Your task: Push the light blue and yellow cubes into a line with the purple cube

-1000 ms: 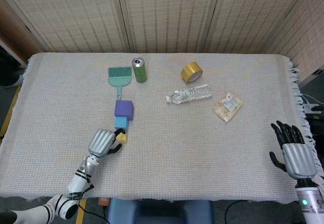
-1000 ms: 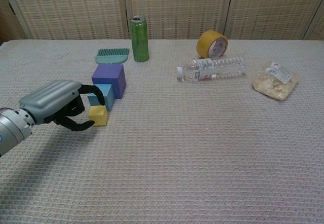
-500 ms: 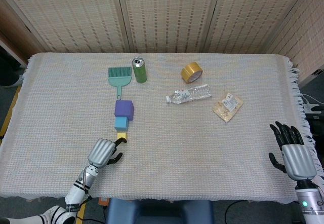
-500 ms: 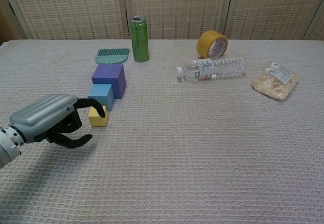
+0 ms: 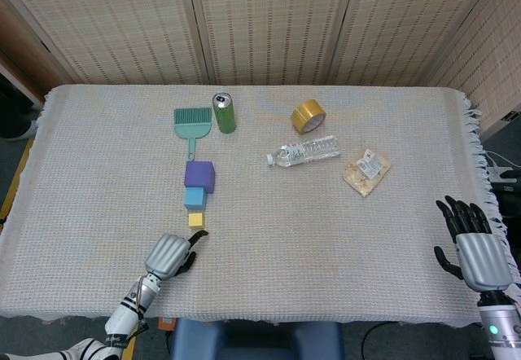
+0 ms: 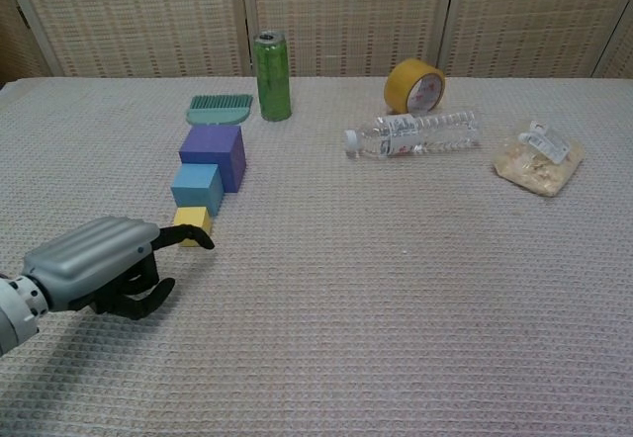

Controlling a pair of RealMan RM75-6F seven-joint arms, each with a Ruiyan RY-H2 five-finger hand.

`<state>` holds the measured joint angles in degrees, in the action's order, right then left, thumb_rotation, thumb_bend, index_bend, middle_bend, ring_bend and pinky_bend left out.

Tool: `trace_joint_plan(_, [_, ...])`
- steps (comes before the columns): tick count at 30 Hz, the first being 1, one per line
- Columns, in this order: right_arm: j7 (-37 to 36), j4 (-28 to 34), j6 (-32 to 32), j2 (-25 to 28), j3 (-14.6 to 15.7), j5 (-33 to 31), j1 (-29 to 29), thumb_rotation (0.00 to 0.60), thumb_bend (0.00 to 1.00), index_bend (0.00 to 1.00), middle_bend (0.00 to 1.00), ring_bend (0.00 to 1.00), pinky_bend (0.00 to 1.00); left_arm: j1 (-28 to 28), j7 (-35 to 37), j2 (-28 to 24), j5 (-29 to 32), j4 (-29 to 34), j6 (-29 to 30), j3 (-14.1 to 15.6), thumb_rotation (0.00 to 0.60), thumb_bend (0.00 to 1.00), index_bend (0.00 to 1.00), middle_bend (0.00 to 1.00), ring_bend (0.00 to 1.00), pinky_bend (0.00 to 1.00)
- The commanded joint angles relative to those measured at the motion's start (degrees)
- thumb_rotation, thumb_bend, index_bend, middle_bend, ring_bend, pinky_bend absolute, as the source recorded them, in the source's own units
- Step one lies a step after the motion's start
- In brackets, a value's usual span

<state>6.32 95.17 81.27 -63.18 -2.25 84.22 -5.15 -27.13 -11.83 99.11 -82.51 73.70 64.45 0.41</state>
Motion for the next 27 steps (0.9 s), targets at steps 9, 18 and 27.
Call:
trace_joint_plan(9, [0.6, 0.1, -0.4, -0.3, 0.0, -0.2, -0.2, 0.6, 0.14, 0.0, 0.0, 0.0, 0.0, 1.0, 0.6, -0.9, 0.1, -0.1, 1.5, -0.7, 0.6, 0.6, 0.23, 1.0, 1.0, 1.0])
trace_joint_plan(18, [1.1, 0.1, -0.7, -0.5, 0.0, -0.4, -0.3, 0.6, 0.14, 0.0, 0.0, 0.0, 0.0, 1.2, 1.5, -1.0, 0.9, -0.9, 0.4, -1.0, 0.6, 0.6, 0.24, 1.0, 1.0, 1.0])
trace_joint_plan(27, [1.1, 0.1, -0.7, -0.5, -0.1, -0.6, -0.3, 0.6, 0.14, 0.0, 0.0, 0.0, 0.0, 0.6, 2.1, -0.2, 1.8, -2.6, -1.3, -1.7, 0.6, 0.61, 0.24, 1.0, 1.0, 1.0])
